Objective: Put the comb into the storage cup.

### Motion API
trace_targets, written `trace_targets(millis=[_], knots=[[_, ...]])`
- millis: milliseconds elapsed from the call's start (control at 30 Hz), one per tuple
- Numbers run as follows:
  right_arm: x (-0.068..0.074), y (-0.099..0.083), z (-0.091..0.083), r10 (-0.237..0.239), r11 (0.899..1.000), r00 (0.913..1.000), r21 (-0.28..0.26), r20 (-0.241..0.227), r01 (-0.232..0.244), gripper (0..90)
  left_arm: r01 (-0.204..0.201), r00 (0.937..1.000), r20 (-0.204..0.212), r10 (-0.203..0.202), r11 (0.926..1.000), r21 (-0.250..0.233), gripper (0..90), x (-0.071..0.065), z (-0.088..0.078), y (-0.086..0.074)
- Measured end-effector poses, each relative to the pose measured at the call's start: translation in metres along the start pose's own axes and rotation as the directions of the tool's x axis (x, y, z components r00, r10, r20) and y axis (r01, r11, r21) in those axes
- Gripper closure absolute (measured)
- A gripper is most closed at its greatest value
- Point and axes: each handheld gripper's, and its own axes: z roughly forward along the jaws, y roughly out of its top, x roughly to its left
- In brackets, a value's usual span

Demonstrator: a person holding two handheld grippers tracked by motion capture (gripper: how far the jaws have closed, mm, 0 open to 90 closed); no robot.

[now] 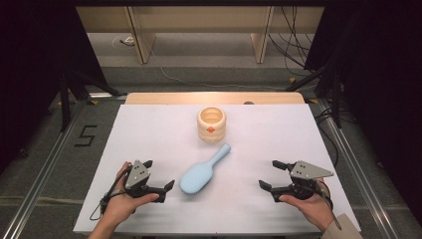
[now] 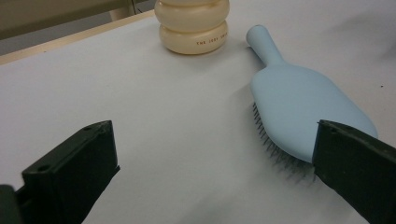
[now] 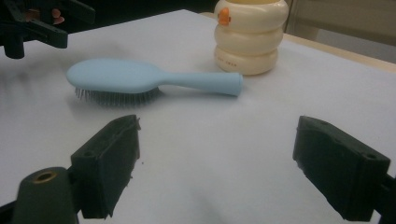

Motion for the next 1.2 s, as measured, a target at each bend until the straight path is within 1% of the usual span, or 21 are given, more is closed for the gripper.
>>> trace_targets(millis=[300, 367, 400, 467, 500, 533, 567, 600, 700, 733, 833, 900, 967, 1000, 1100, 1200], knots=[[-0.001, 0.001, 0.001, 0.001, 1.000, 0.9999, 0.002, 0.012, -0.001, 15.9, 0.008, 1.0000, -0.003, -0.008, 1.0000, 0.001, 0.0, 0.000, 0.001, -0.001], [-0.002, 0.004, 0.003, 0.006, 1.000, 0.9998, -0.007, 0.018, -0.006, 16.9, 0.009, 0.9999, -0.004, -0.009, 1.0000, 0.003, 0.0, 0.000, 0.001, -0.001], [-0.002, 0.005, 0.003, 0.001, 1.000, 0.9998, -0.010, 0.019, -0.001, 18.6, 0.009, 0.9999, -0.004, -0.009, 1.0000, 0.003, 0.0, 0.000, 0.001, -0.001], [-0.003, 0.010, 0.006, -0.003, 1.000, 0.9993, -0.018, 0.037, 0.004, 24.8, 0.005, 1.0000, 0.003, -0.005, 1.0000, 0.006, 0.0, -0.002, 0.002, -0.001], [-0.004, 0.013, 0.008, -0.005, 1.000, 0.9994, -0.022, 0.035, 0.006, 27.8, 0.005, 1.0000, 0.001, -0.005, 1.0000, 0.007, 0.0, -0.002, 0.003, -0.001], [-0.004, 0.015, 0.010, -0.011, 1.000, 0.9993, -0.013, 0.035, 0.011, 31.6, 0.000, 1.0000, 0.001, 0.000, 1.0000, 0.010, 0.0, -0.002, 0.003, -0.001], [-0.004, 0.018, 0.013, -0.025, 1.000, 0.9988, 0.007, 0.042, 0.025, 35.8, 0.000, 1.0000, 0.001, 0.000, 1.0000, 0.010, 0.0, -0.002, 0.003, -0.001], [-0.004, 0.021, 0.018, -0.045, 0.999, 0.9985, 0.023, 0.032, 0.044, 41.9, 0.002, 1.0000, -0.001, -0.002, 1.0000, 0.009, 0.0, -0.002, 0.003, -0.001], [-0.004, 0.031, 0.031, -0.070, 0.996, 0.9976, 0.063, -0.001, 0.070, 59.8, 0.005, 1.0000, -0.002, -0.005, 0.9999, 0.009, 0.0, -0.002, 0.003, -0.001], [-0.004, 0.036, 0.038, -0.075, 0.993, 0.9970, 0.086, -0.019, 0.077, 65.0, 0.005, 1.0000, -0.002, -0.005, 0.9999, 0.009, 0.0, -0.002, 0.003, -0.001], [-0.004, 0.047, 0.055, -0.101, 0.986, 0.9941, 0.130, -0.039, 0.105, 77.6, 0.009, 1.0000, 0.001, -0.009, 0.9999, 0.009, 0.0, -0.002, 0.003, -0.001], [-0.003, 0.056, 0.068, -0.116, 0.978, 0.9925, 0.171, -0.039, 0.121, 85.9, 0.008, 1.0000, 0.005, -0.008, 0.9999, 0.010, 0.0, -0.003, 0.004, -0.002], [-0.001, 0.064, 0.082, -0.126, 0.972, 0.9907, 0.194, -0.051, 0.133, 90.0, 0.009, 0.9999, 0.010, -0.009, 0.9999, 0.008, 0.0, -0.003, 0.004, -0.002], [0.000, 0.069, 0.090, -0.128, 0.968, 0.9903, 0.211, -0.054, 0.137, 90.0, 0.010, 0.9999, 0.011, -0.010, 0.9999, 0.007, 0.0, -0.003, 0.004, -0.002], [0.001, 0.077, 0.108, -0.139, 0.961, 0.9880, 0.233, -0.067, 0.151, 90.0, 0.011, 0.9999, 0.009, -0.011, 0.9999, 0.006, 0.0, -0.003, 0.004, -0.002], [0.002, 0.085, 0.129, -0.148, 0.948, 0.9863, 0.274, -0.074, 0.162, 90.0, 0.012, 0.9999, 0.009, -0.012, 0.9999, 0.007, 0.0, -0.003, 0.004, -0.002]])
